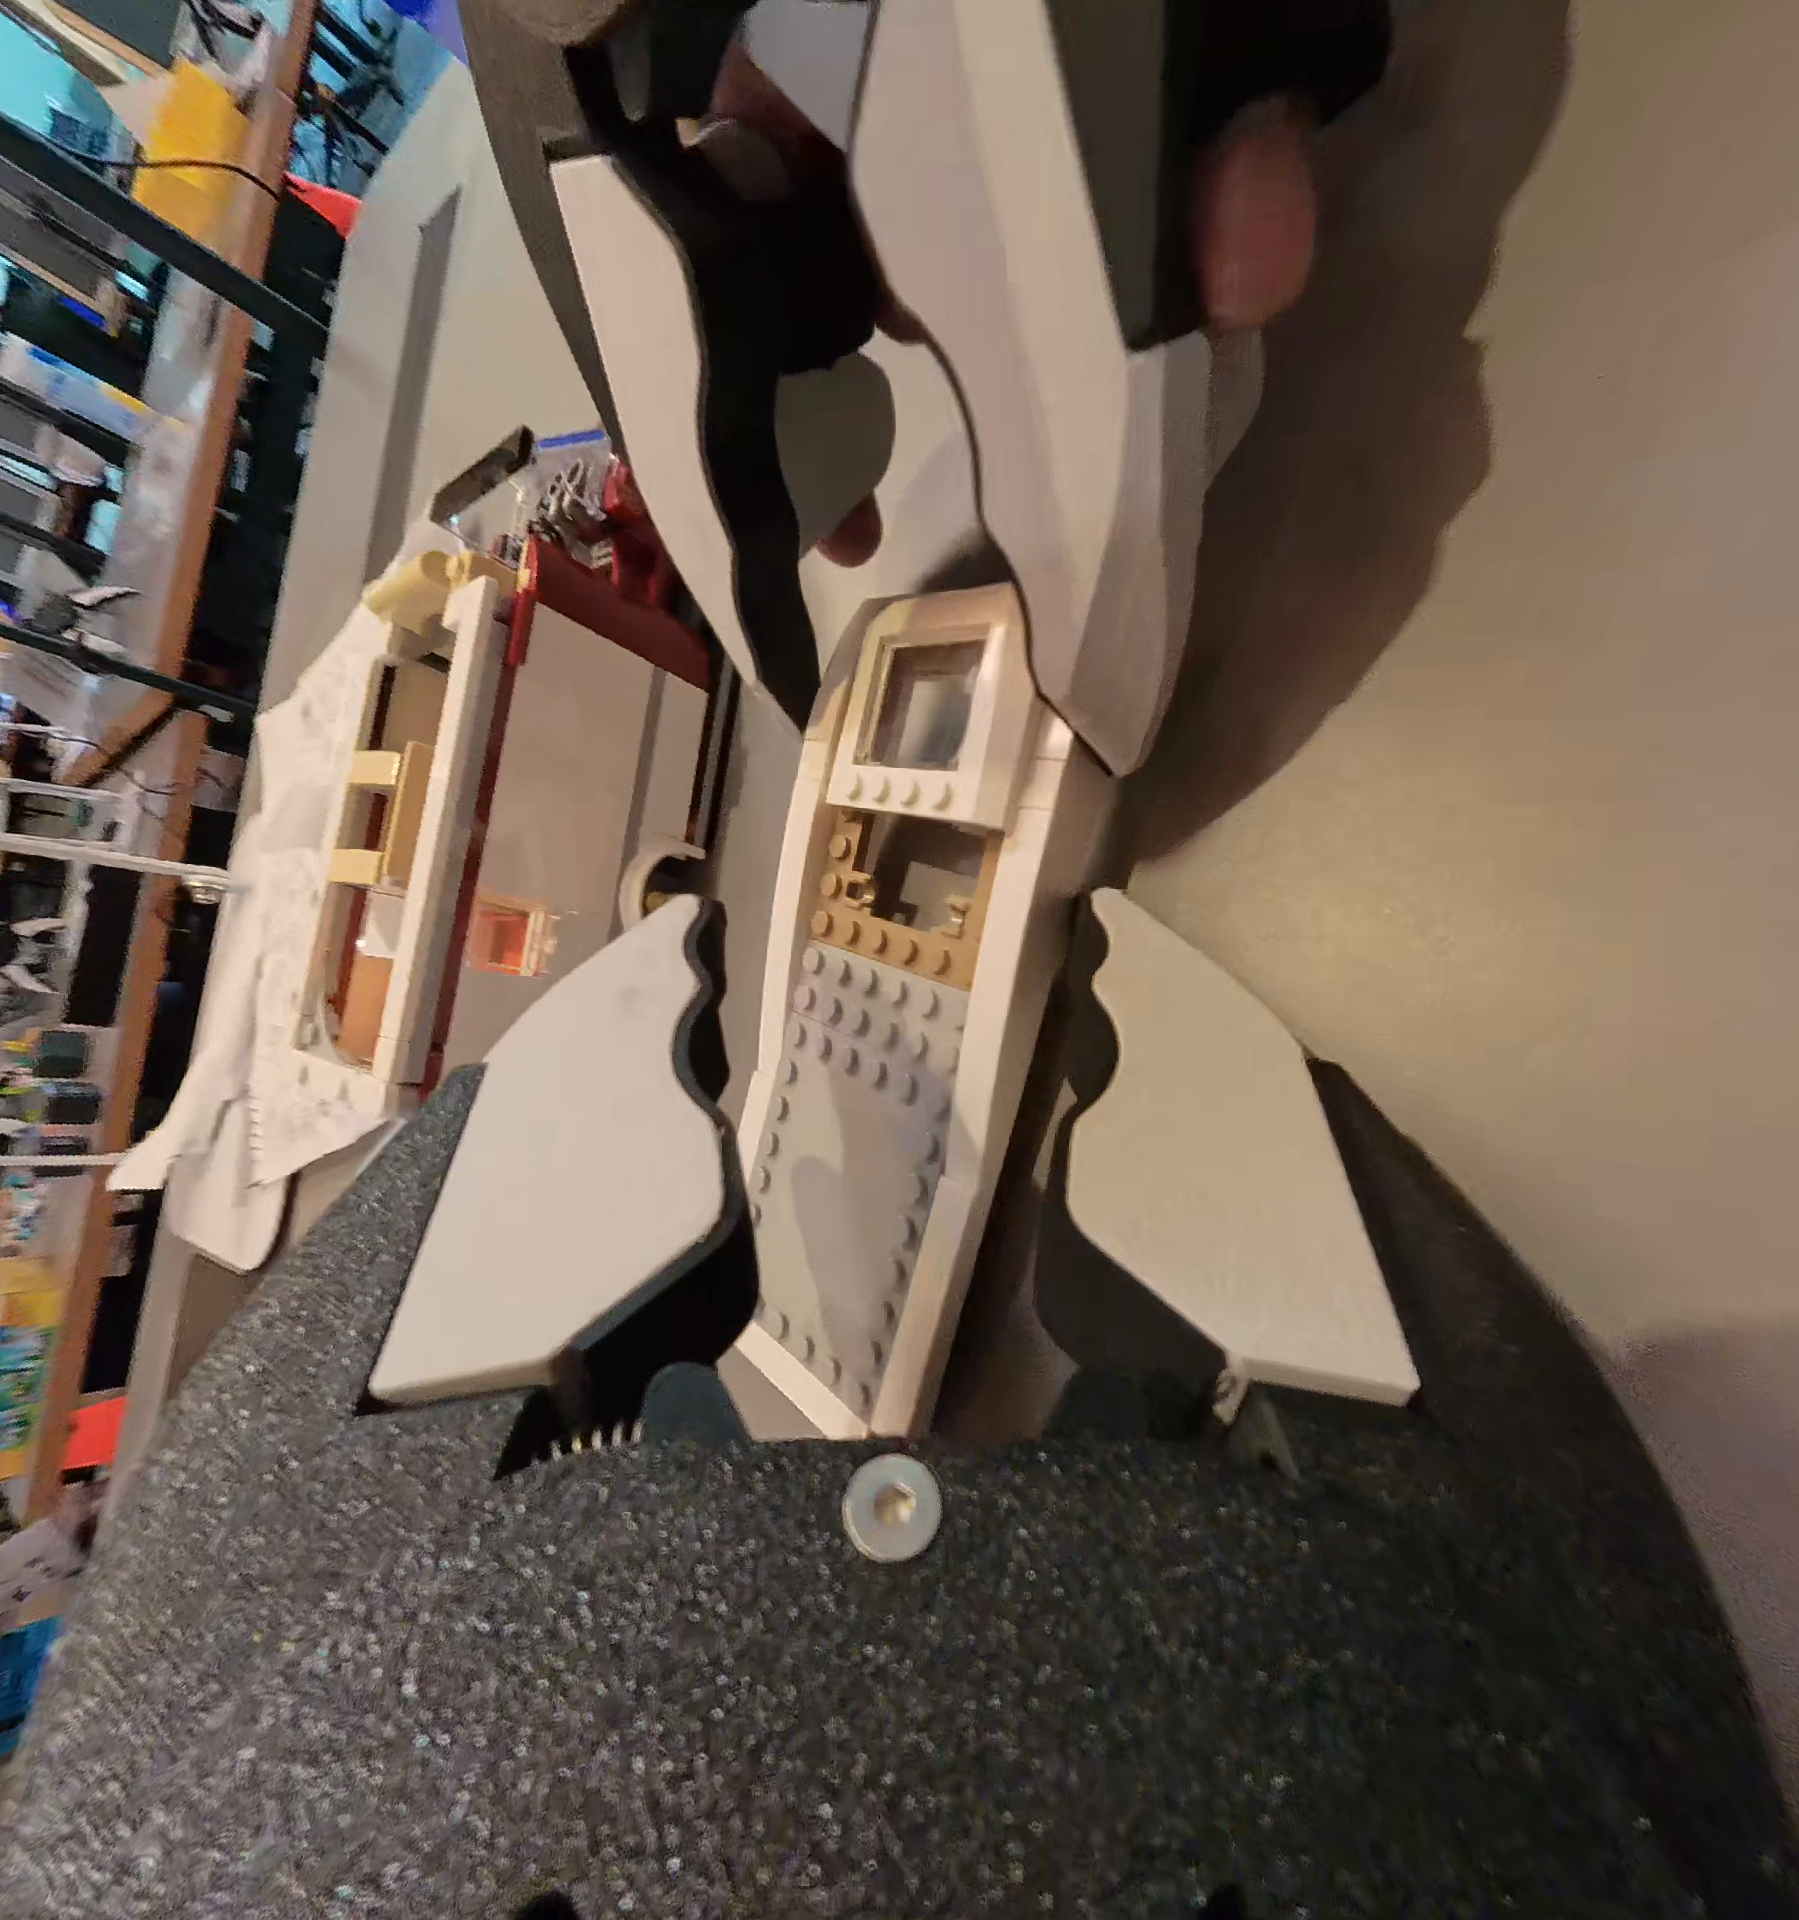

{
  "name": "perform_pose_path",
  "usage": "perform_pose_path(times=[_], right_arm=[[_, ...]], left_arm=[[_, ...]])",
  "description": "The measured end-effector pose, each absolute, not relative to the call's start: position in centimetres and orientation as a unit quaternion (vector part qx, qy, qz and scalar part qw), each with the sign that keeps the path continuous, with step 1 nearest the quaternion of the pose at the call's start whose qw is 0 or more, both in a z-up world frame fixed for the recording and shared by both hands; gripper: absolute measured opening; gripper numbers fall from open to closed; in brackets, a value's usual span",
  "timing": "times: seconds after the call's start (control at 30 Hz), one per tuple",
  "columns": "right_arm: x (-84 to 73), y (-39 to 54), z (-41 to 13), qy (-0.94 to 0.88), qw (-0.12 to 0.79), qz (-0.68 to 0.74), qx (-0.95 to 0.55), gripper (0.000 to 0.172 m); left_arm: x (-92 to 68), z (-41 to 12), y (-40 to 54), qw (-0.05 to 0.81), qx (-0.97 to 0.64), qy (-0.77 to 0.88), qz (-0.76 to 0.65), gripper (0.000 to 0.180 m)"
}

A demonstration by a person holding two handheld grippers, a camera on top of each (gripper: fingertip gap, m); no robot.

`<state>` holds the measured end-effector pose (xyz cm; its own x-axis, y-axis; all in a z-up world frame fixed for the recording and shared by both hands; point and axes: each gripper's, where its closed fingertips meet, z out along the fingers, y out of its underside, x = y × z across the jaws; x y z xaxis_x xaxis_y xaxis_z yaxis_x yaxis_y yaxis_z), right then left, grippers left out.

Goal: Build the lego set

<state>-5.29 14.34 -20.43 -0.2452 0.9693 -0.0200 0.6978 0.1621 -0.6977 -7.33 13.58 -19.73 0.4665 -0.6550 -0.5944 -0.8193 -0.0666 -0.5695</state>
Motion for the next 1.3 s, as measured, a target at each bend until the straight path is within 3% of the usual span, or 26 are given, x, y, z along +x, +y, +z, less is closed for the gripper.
perform_pose_path(times=[0.2, 0.5, 0.67, 0.7, 0.73, 1.3], right_arm=[[-5.7, 14.6, -19.0, -0.686, 0.217, 0.357, -0.595, 0.07], [-6.0, 15.5, -18.4, -0.683, 0.267, 0.344, -0.587, 0.07], [-6.2, 15.1, -17.5, -0.689, 0.295, 0.351, -0.561, 0.07], [-6.3, 14.8, -17.1, -0.693, 0.302, 0.356, -0.55, 0.064], [-6.3, 14.6, -16.8, -0.698, 0.314, 0.356, -0.536, 0.053], [-4.7, 13.5, -16.5, -0.797, 0.452, 0.231, -0.327, 0.07]], left_arm=[[-7.8, -19.5, 14.4, 0.471, -0.7, 0.514, 0.157, 0.054], [-8.0, -19.6, 15.0, 0.496, -0.642, 0.53, 0.245, 0.023], [-8.1, -18.7, 14.7, 0.511, -0.595, 0.539, 0.307, 0.015], [-8.2, -18.5, 14.6, 0.513, -0.586, 0.539, 0.321, 0.014], [-8.2, -18.5, 14.4, 0.512, -0.582, 0.542, 0.325, 0.013], [-9.4, -16.4, 13.2, 0.499, -0.469, 0.591, 0.426, 0.013]])
